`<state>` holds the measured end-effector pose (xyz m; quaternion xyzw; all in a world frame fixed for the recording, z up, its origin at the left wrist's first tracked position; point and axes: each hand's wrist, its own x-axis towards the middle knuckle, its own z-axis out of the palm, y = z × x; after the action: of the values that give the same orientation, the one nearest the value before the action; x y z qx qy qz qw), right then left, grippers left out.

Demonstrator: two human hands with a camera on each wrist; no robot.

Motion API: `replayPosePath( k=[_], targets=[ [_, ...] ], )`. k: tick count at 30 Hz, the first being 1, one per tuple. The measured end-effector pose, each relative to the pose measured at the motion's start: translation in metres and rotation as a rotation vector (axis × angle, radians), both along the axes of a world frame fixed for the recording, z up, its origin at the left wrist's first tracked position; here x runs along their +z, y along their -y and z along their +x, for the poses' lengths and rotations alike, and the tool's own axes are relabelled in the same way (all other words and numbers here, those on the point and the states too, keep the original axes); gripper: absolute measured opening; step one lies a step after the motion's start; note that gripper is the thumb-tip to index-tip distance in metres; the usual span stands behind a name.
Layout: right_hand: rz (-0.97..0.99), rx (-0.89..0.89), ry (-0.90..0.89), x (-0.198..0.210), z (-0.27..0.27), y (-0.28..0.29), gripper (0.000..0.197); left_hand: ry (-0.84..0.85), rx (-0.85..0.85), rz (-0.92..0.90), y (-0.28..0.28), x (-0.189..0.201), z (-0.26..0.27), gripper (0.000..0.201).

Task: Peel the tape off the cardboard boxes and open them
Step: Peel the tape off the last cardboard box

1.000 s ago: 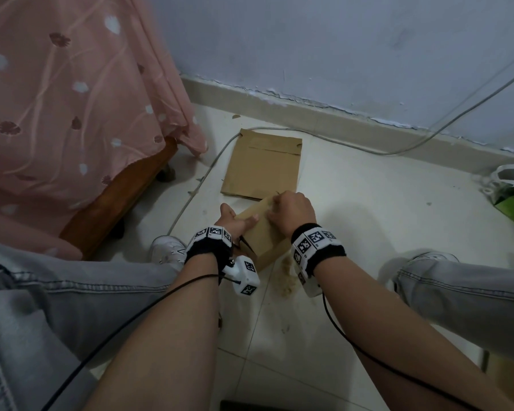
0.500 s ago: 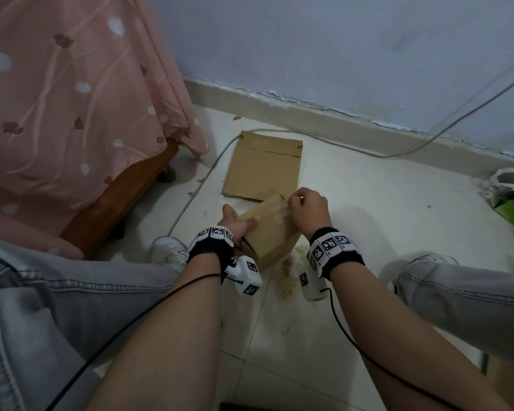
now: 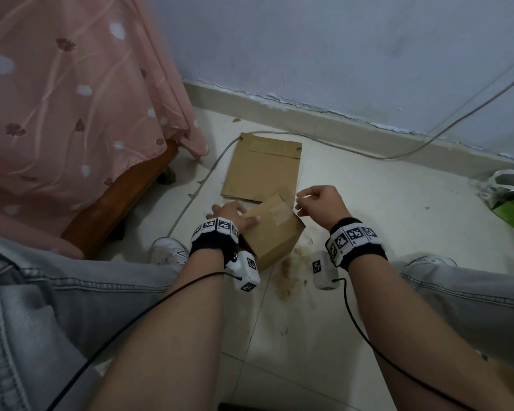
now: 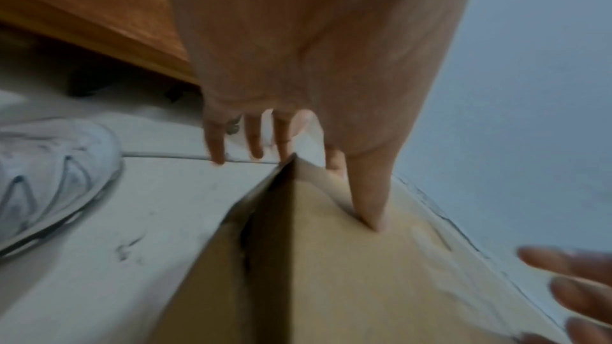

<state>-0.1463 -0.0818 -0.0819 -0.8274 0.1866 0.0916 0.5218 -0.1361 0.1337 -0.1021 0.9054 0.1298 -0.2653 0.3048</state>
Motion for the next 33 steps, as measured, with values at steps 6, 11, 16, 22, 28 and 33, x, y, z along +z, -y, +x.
replayPosePath(
  k=[6, 11, 16, 22, 28, 33],
  targets=[
    [0.213, 0.084, -0.008, 0.021, 0.002, -0.012, 0.019, 0.278, -0.139, -0.415, 0.024, 0.036, 0.018, 0.028],
    [0.171, 0.129, -0.012, 0.019, 0.000, -0.020, 0.017, 0.229, -0.082, -0.563, 0.036, 0.034, 0.018, 0.022],
    [0.232, 0.113, -0.034, 0.020, -0.003, -0.023, 0.013, 0.168, 0.058, -0.739, 0.036, 0.025, 0.014, 0.013],
    [0.309, 0.075, -0.037, 0.019, -0.003, -0.029, 0.006, 0.190, 0.116, -0.696, 0.038, 0.023, 0.015, 0.011],
    [0.423, 0.050, -0.036, 0.016, -0.002, -0.034, 0.010, 0.212, 0.092, -0.515, 0.036, 0.014, 0.019, 0.025],
    [0.349, -0.068, -0.009, 0.020, 0.004, -0.025, 0.017, 0.226, 0.320, -0.555, 0.018, 0.007, 0.021, 0.031]
  ],
)
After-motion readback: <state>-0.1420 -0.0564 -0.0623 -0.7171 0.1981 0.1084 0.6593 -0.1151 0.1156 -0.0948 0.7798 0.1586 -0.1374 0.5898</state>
